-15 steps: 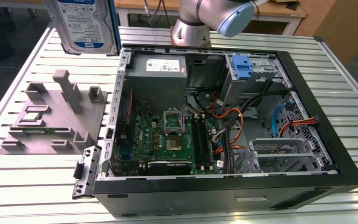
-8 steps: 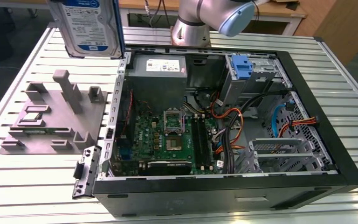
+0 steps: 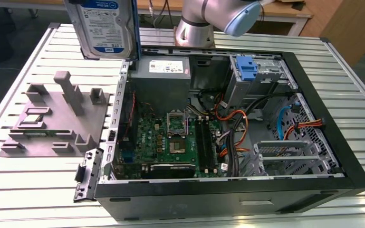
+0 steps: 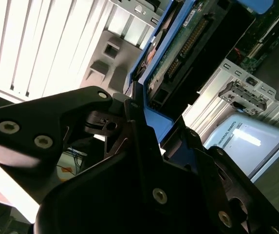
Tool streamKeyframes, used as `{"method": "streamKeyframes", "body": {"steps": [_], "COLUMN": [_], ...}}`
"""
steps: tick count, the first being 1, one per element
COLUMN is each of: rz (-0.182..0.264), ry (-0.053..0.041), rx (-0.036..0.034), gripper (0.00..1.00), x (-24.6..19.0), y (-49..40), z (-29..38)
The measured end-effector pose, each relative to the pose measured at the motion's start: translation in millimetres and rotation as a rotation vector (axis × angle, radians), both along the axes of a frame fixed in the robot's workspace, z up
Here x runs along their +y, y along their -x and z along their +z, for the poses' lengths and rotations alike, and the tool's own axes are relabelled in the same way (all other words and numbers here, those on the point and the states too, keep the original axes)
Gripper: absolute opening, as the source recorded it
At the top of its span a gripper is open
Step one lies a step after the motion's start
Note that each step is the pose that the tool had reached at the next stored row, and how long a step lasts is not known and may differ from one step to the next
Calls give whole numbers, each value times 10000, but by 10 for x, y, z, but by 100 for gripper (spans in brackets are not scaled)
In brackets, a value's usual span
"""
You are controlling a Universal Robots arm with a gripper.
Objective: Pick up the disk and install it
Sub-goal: 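Pick up the disk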
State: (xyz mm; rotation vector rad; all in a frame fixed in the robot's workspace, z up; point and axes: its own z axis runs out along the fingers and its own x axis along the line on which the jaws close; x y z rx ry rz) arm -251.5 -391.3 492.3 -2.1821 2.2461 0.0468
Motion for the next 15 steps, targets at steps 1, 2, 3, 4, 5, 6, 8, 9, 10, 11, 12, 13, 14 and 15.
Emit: {"method": "streamKeyframes", "body": {"steps": [1, 2, 3, 4, 5, 6, 8, 9, 10, 11, 12, 13, 14, 15], "rz": [0, 0, 0, -1, 0, 0, 0, 0, -1, -1, 0, 1, 0, -1], "ry": [0, 0, 0, -1, -1, 0, 0, -1, -1, 0, 0, 1, 0, -1], "rx": [0, -1, -1, -1, -2, 0, -1, -1, -1, 0, -1, 1, -1, -1], "gripper": [36, 36, 36, 36, 36, 36, 36, 36, 36, 36, 36, 36, 36, 36], "x": [-14, -29, -47, -70, -97, -126, -183, -206, -224, -236, -244, -248, -251, -252], "y": [0, -1, 0, -1, -1, -3, -8, -14, -26, -50, -85, -123, -165, -206], "z": [-1, -3, -4, -5, -7, -6, -8, -9, -9, -10, -10, -10, -11, -11]}}
